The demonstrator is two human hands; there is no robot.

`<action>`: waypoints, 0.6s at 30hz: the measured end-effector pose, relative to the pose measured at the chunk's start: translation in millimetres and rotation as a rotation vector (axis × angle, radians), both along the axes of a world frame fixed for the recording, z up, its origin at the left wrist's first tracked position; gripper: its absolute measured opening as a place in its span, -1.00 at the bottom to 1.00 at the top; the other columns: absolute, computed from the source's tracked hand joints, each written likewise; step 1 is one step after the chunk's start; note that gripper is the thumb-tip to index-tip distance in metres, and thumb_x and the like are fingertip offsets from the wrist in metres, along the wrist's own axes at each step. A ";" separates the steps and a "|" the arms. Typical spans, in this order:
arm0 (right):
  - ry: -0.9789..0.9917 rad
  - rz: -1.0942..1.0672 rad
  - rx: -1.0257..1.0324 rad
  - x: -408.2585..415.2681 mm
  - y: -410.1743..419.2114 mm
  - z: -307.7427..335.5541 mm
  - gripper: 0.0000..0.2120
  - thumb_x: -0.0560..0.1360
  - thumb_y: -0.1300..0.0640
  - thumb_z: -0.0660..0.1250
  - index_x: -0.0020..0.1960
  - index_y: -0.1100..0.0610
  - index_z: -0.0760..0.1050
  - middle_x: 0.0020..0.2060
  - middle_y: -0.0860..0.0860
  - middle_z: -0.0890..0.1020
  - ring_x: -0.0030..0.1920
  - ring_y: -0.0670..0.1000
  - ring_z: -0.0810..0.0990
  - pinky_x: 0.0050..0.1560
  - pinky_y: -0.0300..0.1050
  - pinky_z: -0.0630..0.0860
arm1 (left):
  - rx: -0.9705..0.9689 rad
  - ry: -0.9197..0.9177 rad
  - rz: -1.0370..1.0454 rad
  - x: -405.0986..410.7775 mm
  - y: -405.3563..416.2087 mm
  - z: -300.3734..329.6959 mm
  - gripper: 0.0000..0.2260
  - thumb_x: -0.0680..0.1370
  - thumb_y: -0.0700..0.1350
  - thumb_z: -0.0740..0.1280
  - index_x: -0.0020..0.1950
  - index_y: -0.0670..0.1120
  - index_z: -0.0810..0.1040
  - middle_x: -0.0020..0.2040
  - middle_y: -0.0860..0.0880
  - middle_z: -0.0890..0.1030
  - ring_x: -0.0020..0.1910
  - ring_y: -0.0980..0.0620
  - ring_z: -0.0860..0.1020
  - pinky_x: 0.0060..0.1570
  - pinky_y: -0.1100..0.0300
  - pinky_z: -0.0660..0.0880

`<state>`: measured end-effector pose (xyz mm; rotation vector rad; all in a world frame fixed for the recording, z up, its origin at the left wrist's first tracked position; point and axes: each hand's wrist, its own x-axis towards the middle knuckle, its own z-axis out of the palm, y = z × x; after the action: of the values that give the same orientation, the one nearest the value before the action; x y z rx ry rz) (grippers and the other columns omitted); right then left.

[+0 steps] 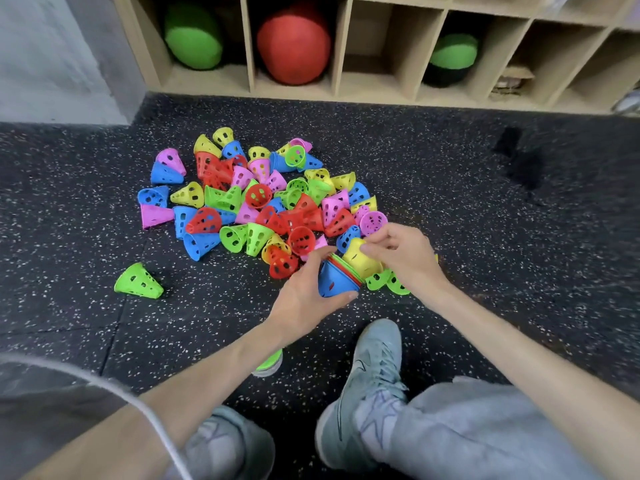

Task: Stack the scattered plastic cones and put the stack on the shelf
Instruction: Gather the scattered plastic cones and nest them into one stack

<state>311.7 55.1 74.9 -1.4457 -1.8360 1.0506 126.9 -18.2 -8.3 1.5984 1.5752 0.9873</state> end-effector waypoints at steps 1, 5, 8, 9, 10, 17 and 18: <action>-0.001 0.034 -0.021 1.5 -5.1 -4.1 -0.91 0.48 0.12 0.52 -0.14 0.01 0.63 -0.15 -0.11 0.72 -0.16 -0.26 0.64 -0.10 -0.33 0.51 | 0.011 0.004 0.000 5.1 0.4 1.6 -0.28 0.42 0.17 0.56 0.48 0.17 0.28 0.25 0.13 0.58 0.16 0.12 0.58 0.14 0.14 0.54; 0.033 0.075 -0.090 9.6 -24.6 -19.3 -0.95 0.51 0.17 0.50 -0.08 0.08 0.64 -0.16 -0.11 0.72 -0.17 -0.30 0.63 -0.10 -0.41 0.47 | 0.005 0.052 -0.044 20.7 -2.1 -1.2 -0.27 0.39 0.17 0.57 0.45 0.18 0.27 0.26 0.14 0.58 0.21 0.11 0.58 0.19 0.11 0.51; 0.042 0.055 -0.111 14.4 -35.9 -31.2 -0.95 0.53 0.21 0.47 -0.01 0.16 0.64 -0.11 -0.07 0.73 -0.14 -0.29 0.65 -0.08 -0.42 0.49 | -0.020 0.125 -0.071 23.8 -7.2 -7.7 -0.27 0.41 0.17 0.56 0.46 0.21 0.25 0.18 0.13 0.59 0.03 0.07 0.59 0.09 0.09 0.51; 0.040 0.061 -0.126 15.4 -38.8 -34.6 -0.94 0.53 0.22 0.46 0.00 0.17 0.63 -0.10 -0.05 0.73 -0.12 -0.27 0.66 -0.06 -0.40 0.50 | -0.026 0.143 -0.079 23.9 -8.8 -10.1 -0.28 0.41 0.17 0.56 0.46 0.23 0.25 0.15 0.14 0.59 -0.03 0.08 0.56 0.04 0.12 0.50; 0.035 0.072 -0.141 16.5 -40.5 -36.9 -0.93 0.53 0.22 0.46 0.01 0.15 0.63 -0.09 -0.05 0.74 -0.10 -0.26 0.66 -0.03 -0.38 0.51 | -0.028 0.155 -0.087 23.6 -10.3 -11.7 -0.28 0.42 0.17 0.55 0.47 0.26 0.24 0.14 0.14 0.59 -0.08 0.10 0.54 -0.01 0.15 0.48; 0.014 0.114 -0.147 14.9 -35.1 -37.9 -0.82 0.54 0.25 0.42 0.10 0.05 0.66 -0.05 -0.13 0.72 -0.02 -0.27 0.65 0.11 -0.28 0.54 | -0.048 0.181 -0.060 20.7 -3.3 -13.7 -0.30 0.42 0.22 0.52 0.45 0.35 0.23 0.19 0.16 0.57 -0.05 0.13 0.51 0.02 0.15 0.49; 0.019 0.109 -0.134 13.5 -33.0 -37.6 -0.80 0.54 0.27 0.41 0.10 0.04 0.66 -0.05 -0.14 0.72 -0.02 -0.27 0.65 0.10 -0.29 0.54 | -0.048 0.171 -0.047 21.4 0.0 -12.7 -0.30 0.41 0.22 0.53 0.45 0.34 0.23 0.19 0.16 0.57 -0.01 0.11 0.53 0.05 0.10 0.52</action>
<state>325.2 22.1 37.2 -1.4184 -1.8799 1.2578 148.2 -18.2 -20.9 1.7167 1.6534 0.7992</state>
